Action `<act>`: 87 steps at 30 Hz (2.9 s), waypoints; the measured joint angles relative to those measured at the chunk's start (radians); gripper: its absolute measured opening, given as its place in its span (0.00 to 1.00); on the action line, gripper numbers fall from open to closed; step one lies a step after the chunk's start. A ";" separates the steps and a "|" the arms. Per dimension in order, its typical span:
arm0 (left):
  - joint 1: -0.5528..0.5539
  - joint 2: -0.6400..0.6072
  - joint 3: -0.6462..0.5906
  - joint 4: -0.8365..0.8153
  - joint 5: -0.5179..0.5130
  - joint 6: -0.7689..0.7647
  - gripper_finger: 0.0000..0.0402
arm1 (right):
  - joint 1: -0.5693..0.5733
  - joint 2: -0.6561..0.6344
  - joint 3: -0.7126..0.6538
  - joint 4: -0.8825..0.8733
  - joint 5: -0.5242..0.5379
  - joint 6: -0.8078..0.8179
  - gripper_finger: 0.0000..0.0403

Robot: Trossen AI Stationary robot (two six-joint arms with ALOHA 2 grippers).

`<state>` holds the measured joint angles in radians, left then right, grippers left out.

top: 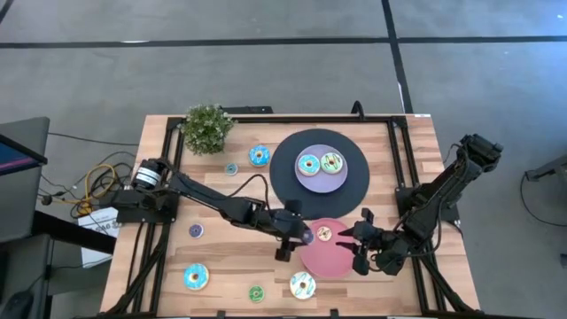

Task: Pick & Place donuts
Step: Put the right small purple donut into the pink plate, then put the big white donut into the purple plate

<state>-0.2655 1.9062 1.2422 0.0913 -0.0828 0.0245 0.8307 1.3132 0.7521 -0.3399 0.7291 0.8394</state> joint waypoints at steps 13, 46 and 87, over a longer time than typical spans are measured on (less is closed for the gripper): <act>0.004 0.224 0.245 -0.228 0.073 -0.060 0.53 | 0.006 0.000 0.000 0.034 -0.023 -0.006 0.29; 0.095 0.015 0.213 -0.405 0.087 -0.030 0.70 | -0.019 0.000 0.000 0.046 -0.020 0.158 0.29; 0.122 -1.167 -0.952 -0.151 -0.073 -0.255 0.69 | -0.347 0.655 1.009 -0.733 -0.501 -0.117 0.51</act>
<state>-0.1436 0.7391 0.2905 -0.0598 -0.1561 -0.2306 0.4842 1.9681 1.7614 -1.0726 0.2284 0.7220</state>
